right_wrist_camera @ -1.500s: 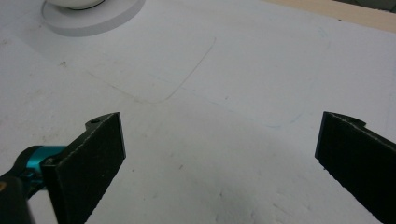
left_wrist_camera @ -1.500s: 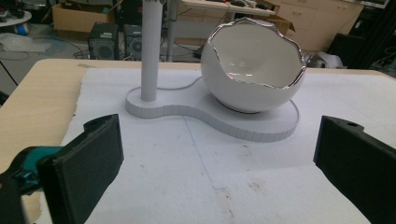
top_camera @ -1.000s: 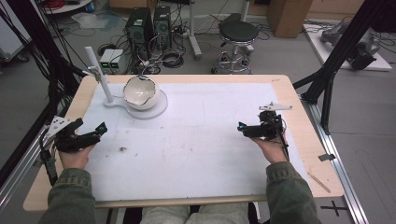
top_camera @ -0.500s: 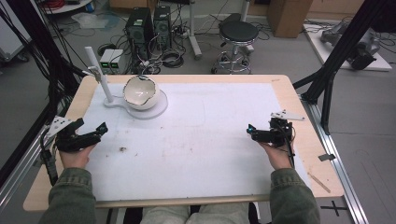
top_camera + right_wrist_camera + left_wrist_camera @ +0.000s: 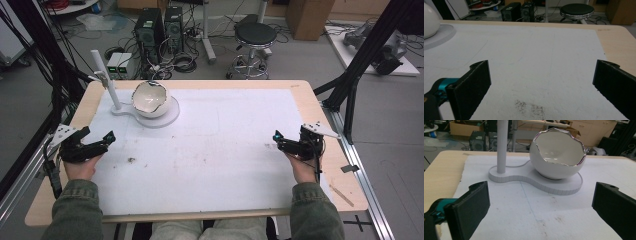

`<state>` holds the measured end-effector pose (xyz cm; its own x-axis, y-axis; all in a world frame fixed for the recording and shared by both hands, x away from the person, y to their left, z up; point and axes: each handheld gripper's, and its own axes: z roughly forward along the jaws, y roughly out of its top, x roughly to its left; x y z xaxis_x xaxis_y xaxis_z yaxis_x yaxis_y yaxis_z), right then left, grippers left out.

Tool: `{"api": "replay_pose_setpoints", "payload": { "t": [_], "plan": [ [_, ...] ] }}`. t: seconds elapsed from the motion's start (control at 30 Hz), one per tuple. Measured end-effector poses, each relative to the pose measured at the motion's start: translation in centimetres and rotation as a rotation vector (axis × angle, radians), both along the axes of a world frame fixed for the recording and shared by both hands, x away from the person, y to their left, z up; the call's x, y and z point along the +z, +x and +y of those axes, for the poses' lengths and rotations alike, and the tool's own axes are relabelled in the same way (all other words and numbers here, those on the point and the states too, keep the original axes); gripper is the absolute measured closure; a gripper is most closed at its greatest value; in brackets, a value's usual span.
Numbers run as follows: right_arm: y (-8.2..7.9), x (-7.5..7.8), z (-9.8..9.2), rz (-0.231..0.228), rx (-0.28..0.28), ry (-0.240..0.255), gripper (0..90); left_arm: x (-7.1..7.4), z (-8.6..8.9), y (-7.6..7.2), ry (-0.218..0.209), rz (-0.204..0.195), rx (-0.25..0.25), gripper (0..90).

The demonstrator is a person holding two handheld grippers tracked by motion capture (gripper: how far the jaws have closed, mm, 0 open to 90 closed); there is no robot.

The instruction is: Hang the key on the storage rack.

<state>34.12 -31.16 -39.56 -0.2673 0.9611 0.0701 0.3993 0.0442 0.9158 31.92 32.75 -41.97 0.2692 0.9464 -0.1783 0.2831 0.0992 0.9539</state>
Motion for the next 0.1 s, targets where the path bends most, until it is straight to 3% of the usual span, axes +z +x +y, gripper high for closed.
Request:
{"api": "replay_pose_setpoints", "payload": {
  "t": [0.1],
  "plan": [
    [-0.02,-0.19,-0.2,0.007,0.003,0.008,0.6,-0.02,-0.01,0.05,0.001,0.002,0.0,1.9]
  ]
}}
